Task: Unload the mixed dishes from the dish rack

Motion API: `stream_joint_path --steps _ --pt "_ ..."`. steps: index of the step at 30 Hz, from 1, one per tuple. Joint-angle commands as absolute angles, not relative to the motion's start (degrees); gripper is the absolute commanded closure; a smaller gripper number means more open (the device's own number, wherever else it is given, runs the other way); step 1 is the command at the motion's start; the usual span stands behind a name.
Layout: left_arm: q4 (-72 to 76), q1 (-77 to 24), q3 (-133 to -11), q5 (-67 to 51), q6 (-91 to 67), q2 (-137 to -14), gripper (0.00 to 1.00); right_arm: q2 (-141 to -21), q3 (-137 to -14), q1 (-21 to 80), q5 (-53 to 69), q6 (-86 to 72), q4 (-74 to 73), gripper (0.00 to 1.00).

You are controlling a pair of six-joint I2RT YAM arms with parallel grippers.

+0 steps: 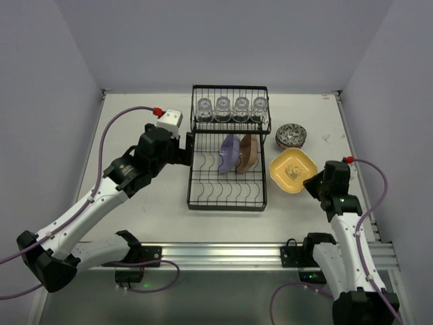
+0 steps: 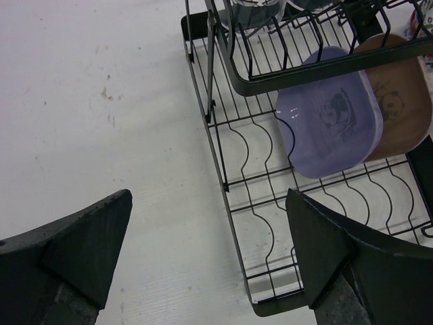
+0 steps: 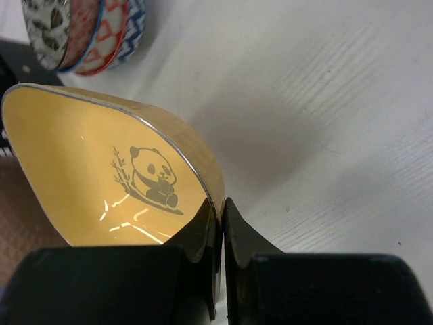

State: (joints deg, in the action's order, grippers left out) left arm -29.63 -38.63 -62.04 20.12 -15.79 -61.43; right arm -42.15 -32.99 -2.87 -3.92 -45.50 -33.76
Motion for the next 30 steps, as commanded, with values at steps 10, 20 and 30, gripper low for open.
stream_joint_path --steps 10,20,30 --pt "-27.4 -38.2 -61.4 12.9 -18.7 -58.0 0.0 -46.9 -22.4 -4.0 -15.6 -88.0 -26.2 1.0" --pt "-27.0 -38.2 -59.1 11.7 -19.1 -56.2 0.0 -55.9 -21.5 -4.0 -16.9 -89.6 -23.9 0.88" --pt "-19.4 -38.3 -55.7 1.9 -22.0 -58.2 0.0 -41.3 -25.4 -4.0 -19.2 -85.6 -32.2 0.22"
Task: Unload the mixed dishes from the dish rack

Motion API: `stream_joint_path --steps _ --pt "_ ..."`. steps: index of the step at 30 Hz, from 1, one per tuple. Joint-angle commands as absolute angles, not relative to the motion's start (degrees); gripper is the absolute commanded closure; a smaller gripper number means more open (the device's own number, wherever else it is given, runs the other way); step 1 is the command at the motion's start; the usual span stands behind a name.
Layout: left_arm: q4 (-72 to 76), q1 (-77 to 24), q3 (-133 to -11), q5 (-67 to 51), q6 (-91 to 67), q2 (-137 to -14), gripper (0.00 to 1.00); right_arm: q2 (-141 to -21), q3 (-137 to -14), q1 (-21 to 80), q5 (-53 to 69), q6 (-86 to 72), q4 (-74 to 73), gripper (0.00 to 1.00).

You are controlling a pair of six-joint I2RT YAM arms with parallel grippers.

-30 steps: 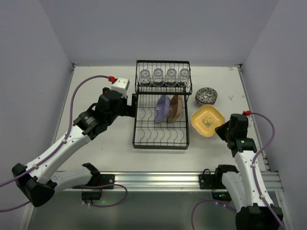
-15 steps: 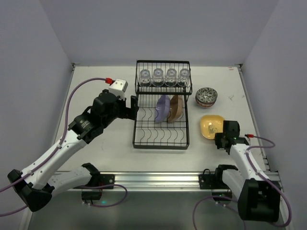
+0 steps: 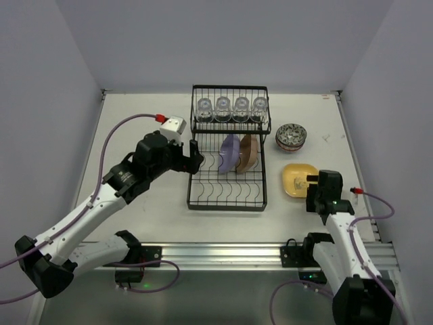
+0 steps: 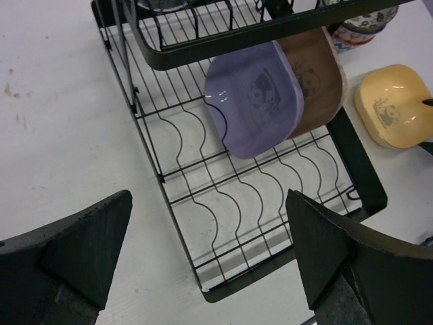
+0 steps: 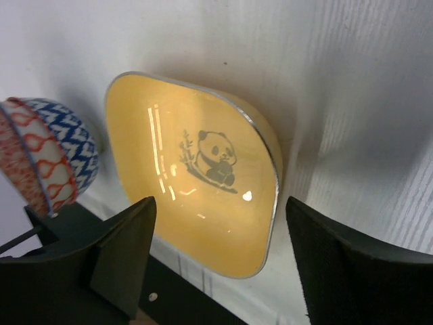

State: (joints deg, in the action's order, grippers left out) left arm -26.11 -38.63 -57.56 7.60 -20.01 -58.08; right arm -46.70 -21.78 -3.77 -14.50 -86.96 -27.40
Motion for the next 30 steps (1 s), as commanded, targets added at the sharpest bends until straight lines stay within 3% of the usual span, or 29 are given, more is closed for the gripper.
stream_joint_path --steps 1,6,7,10,14,18,26,27,30 --pt "-17.8 -38.3 -54.9 0.5 -23.4 -58.2 0.0 -39.3 -26.3 -4.0 -20.5 -84.2 -33.6 0.18" --pt "-5.1 -38.3 -48.7 -9.2 -28.6 -61.8 0.0 -28.6 -34.3 -4.0 -21.5 -65.3 -32.6 0.07" --pt "-3.1 -38.4 -48.0 -9.8 -29.9 -62.3 0.0 -25.3 -34.9 -4.0 -18.8 -53.7 -30.0 0.05" --pt "6.0 -38.8 -44.8 -10.5 -30.3 -64.1 0.0 -20.9 -36.0 -4.0 -0.9 -41.0 -25.8 0.05" --pt "14.1 -38.8 -42.8 -9.8 -30.8 -67.8 0.0 -17.1 -34.2 -4.0 23.6 -37.9 -24.9 0.01" --pt "20.5 -38.8 -43.6 -10.0 -32.3 -72.9 0.02 -17.4 -31.7 -4.0 35.6 -38.7 -26.6 0.01" --pt "27.2 -38.8 -47.1 -11.8 -35.5 -85.4 0.15 -13.8 -31.6 -4.0 45.2 -38.1 -30.2 0.01" --pt "28.8 -38.8 -47.5 -12.1 -36.1 -86.3 0.22 -12.8 -31.7 -4.0 45.7 -37.7 -31.2 0.01" --pt "33.2 -38.8 -47.8 -14.1 -36.8 -89.4 0.32 -11.0 -31.7 -4.0 47.5 -37.7 -32.8 0.01"
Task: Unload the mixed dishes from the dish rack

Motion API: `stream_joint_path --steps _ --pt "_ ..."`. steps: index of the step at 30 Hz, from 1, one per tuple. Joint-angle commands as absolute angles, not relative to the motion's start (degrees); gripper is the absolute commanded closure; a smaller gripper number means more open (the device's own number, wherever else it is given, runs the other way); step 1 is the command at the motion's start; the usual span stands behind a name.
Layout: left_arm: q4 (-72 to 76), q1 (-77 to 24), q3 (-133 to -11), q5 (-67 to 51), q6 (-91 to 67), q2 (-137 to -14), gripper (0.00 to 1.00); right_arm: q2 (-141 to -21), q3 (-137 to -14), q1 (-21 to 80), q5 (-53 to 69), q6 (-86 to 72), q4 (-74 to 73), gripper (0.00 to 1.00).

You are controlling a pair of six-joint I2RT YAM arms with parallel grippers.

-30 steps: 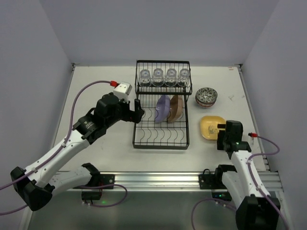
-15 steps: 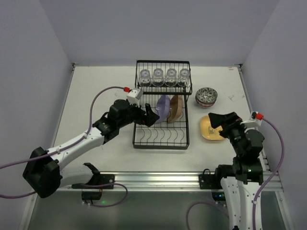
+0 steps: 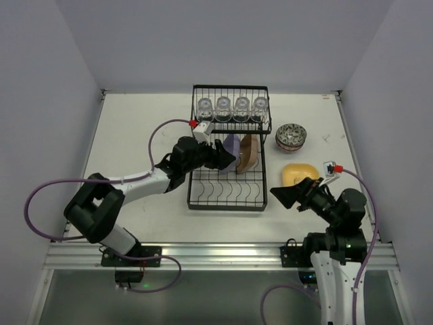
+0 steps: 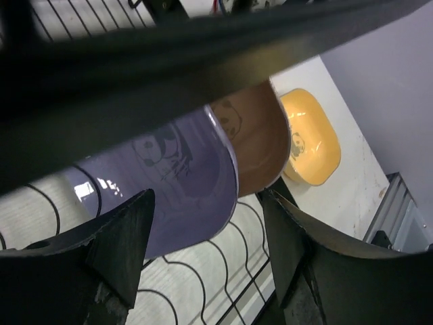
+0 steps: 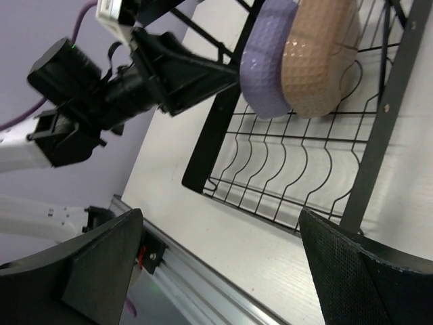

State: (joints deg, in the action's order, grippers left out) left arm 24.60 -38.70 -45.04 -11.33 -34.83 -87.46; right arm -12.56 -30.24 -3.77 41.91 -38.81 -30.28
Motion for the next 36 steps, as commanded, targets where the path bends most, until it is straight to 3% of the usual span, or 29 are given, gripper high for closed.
stream_joint_path --steps 1,12,28,36 --pt "34.2 -38.8 -47.9 -14.4 -37.4 -90.0 0.32 -9.9 -31.1 -4.0 48.5 -37.7 -33.0 0.01" --pt "38.9 -38.8 -48.3 -13.9 -38.1 -94.2 0.47 -7.1 -30.1 -4.0 50.5 -35.0 -37.8 0.02" --pt "48.3 -44.0 -42.0 -3.0 -34.5 -93.1 0.44 -6.9 -30.4 -4.0 51.9 -34.1 -39.3 0.02" --pt "50.1 -44.6 -40.1 -0.6 -33.4 -93.3 0.51 -7.1 -30.8 -3.9 52.8 -34.2 -39.3 0.02"
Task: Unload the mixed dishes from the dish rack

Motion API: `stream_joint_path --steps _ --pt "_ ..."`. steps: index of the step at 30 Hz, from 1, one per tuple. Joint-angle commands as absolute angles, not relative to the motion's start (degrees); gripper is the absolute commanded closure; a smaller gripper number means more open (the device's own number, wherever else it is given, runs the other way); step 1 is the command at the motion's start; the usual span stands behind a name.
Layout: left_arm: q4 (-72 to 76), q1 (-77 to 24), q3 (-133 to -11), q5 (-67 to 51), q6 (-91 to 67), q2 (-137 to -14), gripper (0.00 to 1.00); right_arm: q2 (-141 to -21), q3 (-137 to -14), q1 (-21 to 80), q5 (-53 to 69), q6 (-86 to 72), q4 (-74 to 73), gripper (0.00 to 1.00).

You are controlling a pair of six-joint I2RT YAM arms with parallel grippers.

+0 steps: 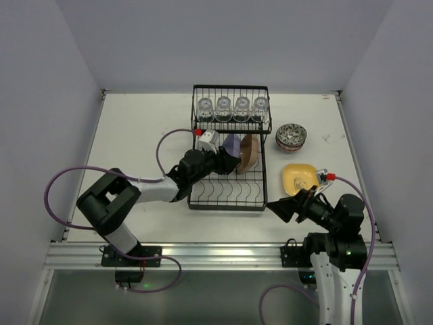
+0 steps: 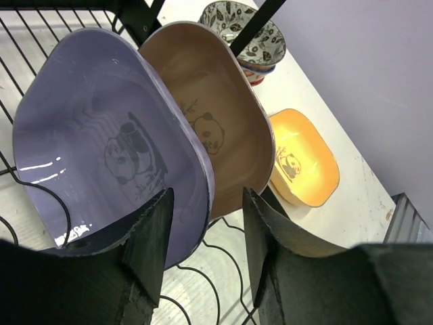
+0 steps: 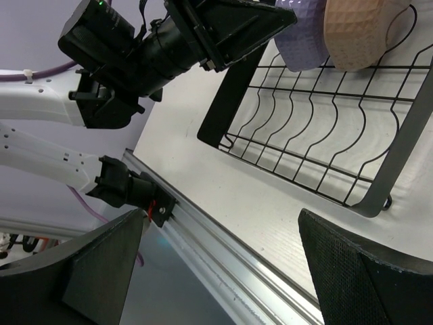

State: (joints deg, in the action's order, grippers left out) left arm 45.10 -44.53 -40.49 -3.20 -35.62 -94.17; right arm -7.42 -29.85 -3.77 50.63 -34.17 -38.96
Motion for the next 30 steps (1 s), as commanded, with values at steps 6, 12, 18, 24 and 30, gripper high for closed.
stream_joint_path --steps 6,12,18,24,30 --pt "52.6 -44.4 -40.3 -2.1 -33.4 -95.8 0.6 -7.4 -30.6 -3.9 52.7 -34.0 -38.9 0.02" --pt "56.9 -44.2 -39.5 -4.5 -34.5 -97.9 0.71 -7.7 -30.5 -3.9 52.7 -33.5 -39.5 0.03" --pt "58.4 -44.1 -38.8 -5.1 -34.6 -98.5 0.84 -7.9 -30.8 -3.8 52.1 -33.0 -40.4 0.03" --pt "60.9 -43.2 -38.3 -7.6 -36.1 -99.6 0.99 -8.1 -31.3 -3.7 51.9 -32.8 -40.8 0.03" --pt "64.8 -42.9 -38.1 -10.3 -37.3 -101.3 1.0 -8.3 -31.4 -3.7 51.3 -32.3 -41.2 0.03"
